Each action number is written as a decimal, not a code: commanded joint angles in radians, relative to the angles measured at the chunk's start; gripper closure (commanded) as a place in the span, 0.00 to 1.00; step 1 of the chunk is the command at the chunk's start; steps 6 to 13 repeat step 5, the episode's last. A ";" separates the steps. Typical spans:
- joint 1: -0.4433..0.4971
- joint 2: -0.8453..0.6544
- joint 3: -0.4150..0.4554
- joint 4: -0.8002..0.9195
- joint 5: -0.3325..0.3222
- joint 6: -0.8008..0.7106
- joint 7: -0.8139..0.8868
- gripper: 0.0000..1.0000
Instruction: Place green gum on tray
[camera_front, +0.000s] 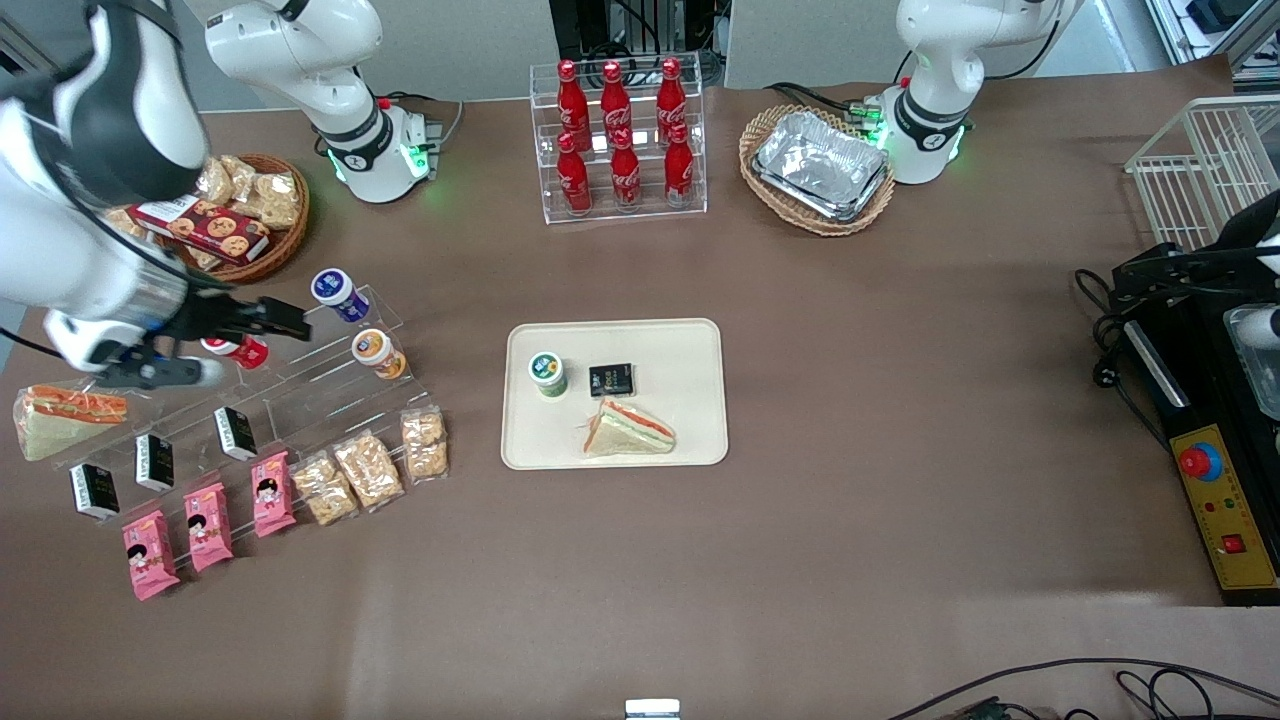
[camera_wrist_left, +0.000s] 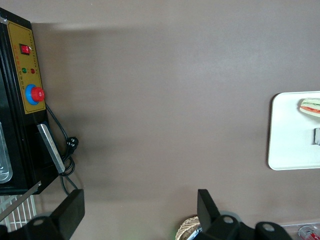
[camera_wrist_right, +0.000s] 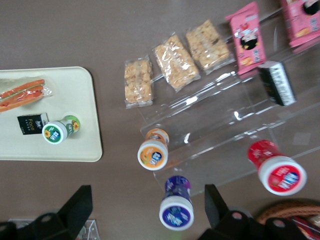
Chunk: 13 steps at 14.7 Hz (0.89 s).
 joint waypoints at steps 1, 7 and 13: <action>-0.011 0.030 0.002 0.175 -0.025 -0.133 -0.008 0.00; -0.012 0.028 -0.017 0.236 -0.041 -0.171 -0.009 0.00; -0.012 0.028 -0.017 0.236 -0.041 -0.171 -0.009 0.00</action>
